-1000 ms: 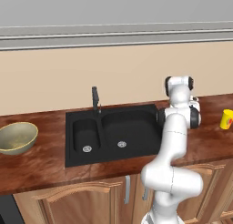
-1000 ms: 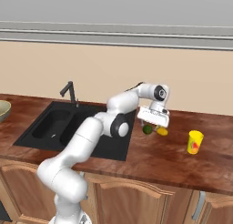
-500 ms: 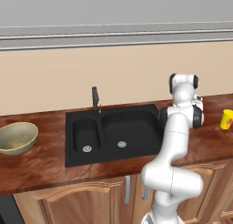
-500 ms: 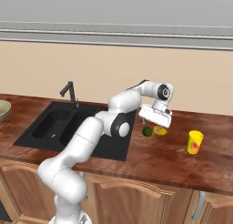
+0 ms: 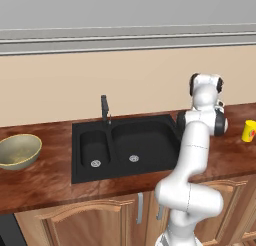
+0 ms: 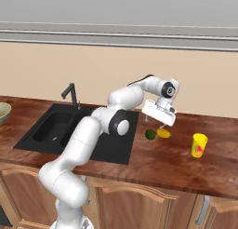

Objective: Remove the lime and mango from the sink. Then move the bowl and cup from the counter to the sink for washing.

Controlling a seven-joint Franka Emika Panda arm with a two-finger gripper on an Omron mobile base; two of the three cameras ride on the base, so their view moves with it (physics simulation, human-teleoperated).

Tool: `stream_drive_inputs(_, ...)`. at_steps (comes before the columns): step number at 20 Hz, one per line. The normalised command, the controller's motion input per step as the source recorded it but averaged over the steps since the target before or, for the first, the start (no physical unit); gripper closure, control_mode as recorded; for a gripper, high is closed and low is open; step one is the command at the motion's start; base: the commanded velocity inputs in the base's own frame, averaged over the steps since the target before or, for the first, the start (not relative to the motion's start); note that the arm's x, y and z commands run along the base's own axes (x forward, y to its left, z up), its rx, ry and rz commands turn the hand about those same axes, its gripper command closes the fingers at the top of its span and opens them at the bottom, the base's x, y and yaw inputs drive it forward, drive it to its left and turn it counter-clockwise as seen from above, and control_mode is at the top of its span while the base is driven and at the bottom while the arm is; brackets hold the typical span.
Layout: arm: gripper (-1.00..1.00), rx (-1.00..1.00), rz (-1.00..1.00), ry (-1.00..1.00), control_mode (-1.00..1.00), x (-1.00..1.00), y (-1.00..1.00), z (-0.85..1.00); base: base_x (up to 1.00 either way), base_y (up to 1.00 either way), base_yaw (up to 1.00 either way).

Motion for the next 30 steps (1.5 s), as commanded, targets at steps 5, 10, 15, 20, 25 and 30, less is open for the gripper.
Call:
stream_drive_inputs(5,-1.00,-0.10,0.07,-0.34,-1.00,-0.22,0.19,0.14,0.00,0.00,0.00)
stream_drive_inputs(10,-1.00,-0.16,0.04,-0.28,-1.00,-0.23,0.11,0.18,0.00,0.00,0.00)
stream_drive_inputs(15,-1.00,-0.11,0.00,-0.06,-1.00,-0.18,0.12,0.27,0.00,0.00,0.00)
stream_drive_inputs(20,-1.00,-0.05,0.00,0.11,-1.00,-0.15,0.15,0.31,0.00,0.00,0.00)
stream_drive_inputs(25,-1.00,0.00,0.00,0.12,-1.00,-0.09,0.12,0.32,0.00,0.00,0.00)
stream_drive_inputs(30,-1.00,0.00,0.00,0.00,-1.00,-0.16,0.16,0.22,0.00,0.00,0.00)
